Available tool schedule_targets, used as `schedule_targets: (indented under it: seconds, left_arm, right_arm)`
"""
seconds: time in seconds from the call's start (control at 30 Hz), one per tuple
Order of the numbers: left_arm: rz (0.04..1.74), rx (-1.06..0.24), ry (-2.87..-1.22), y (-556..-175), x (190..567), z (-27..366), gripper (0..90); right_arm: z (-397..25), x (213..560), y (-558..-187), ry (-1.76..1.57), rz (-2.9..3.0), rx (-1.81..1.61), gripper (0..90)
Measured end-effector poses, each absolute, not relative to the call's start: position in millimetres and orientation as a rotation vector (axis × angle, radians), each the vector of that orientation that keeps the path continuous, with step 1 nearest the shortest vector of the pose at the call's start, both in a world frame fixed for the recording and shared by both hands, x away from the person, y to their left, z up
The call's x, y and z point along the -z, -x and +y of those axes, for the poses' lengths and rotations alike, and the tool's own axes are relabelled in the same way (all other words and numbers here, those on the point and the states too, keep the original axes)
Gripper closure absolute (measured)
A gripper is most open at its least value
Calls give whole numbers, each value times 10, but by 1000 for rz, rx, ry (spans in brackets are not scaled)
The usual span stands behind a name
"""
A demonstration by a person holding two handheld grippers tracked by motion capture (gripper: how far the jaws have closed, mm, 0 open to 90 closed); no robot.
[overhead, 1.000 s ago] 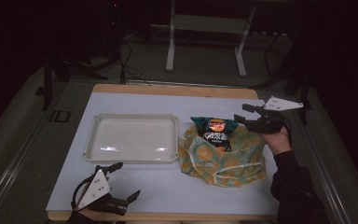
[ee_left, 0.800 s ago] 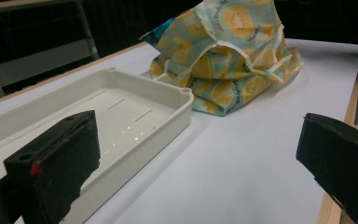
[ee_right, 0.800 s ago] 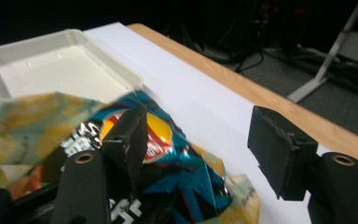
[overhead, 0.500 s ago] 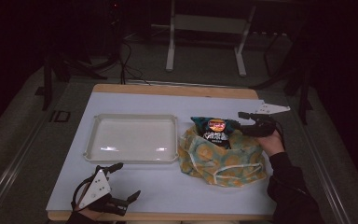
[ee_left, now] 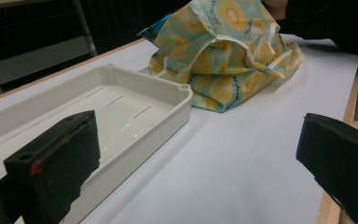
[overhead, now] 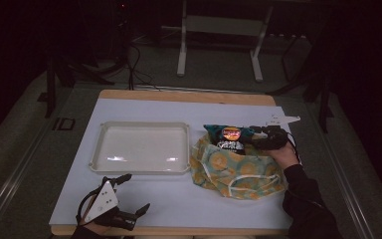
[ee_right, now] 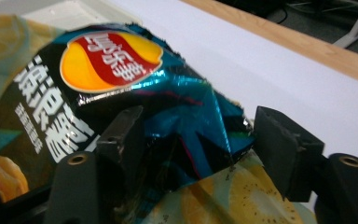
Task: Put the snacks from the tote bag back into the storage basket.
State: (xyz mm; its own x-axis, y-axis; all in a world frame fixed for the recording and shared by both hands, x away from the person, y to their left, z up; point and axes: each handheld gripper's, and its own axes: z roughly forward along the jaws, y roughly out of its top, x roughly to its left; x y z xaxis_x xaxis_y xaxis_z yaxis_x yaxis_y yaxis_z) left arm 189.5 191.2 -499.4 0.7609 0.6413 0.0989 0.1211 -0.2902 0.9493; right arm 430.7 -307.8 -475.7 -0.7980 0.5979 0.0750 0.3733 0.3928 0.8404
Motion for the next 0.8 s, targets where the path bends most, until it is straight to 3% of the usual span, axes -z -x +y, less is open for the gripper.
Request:
schedule_targets:
  seconds: [0.37,0.47,0.5,0.67,0.73,0.77,0.8]
  left_arm:
    - [590,-569,-1825,-1898,4999,1909,1]
    - [590,-568,-1826,-1900,5001,1908,1]
    - [590,-567,-1826,-1901,5002,1907,1]
    - [589,-566,-1830,-1903,5002,1905,1]
    - [589,-567,-1829,-1902,5002,1906,1]
    - [590,-567,-1829,-1902,5002,1907,1]
    - [590,-567,-1829,-1903,5002,1907,1]
  right_arm:
    - [-3041,4847,-4370,-846,2499,-1342,593]
    - [-3020,4864,-4383,-852,2519,-1319,607]
    - [-2994,4885,-4396,-849,2534,-1300,657]
    - [-2911,4932,-4427,-854,2573,-1266,654]
    - [-2861,4943,-4436,-854,2587,-1269,800]
    - [-2861,4943,-4436,-854,2587,-1269,800]
    - [-2841,4941,-4433,-844,2590,-1268,898]
